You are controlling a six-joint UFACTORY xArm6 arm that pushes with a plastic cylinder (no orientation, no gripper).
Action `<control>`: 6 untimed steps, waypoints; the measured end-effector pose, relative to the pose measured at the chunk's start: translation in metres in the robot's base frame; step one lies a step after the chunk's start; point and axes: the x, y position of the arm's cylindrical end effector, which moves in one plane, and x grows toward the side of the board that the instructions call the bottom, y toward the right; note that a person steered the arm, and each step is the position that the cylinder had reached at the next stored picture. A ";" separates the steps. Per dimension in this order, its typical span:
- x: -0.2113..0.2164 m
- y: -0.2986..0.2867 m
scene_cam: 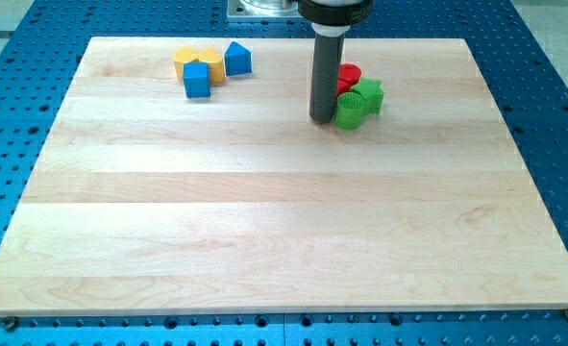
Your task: Move the red circle into the green circle
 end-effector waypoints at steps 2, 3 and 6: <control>-0.001 -0.002; -0.033 -0.040; -0.088 0.054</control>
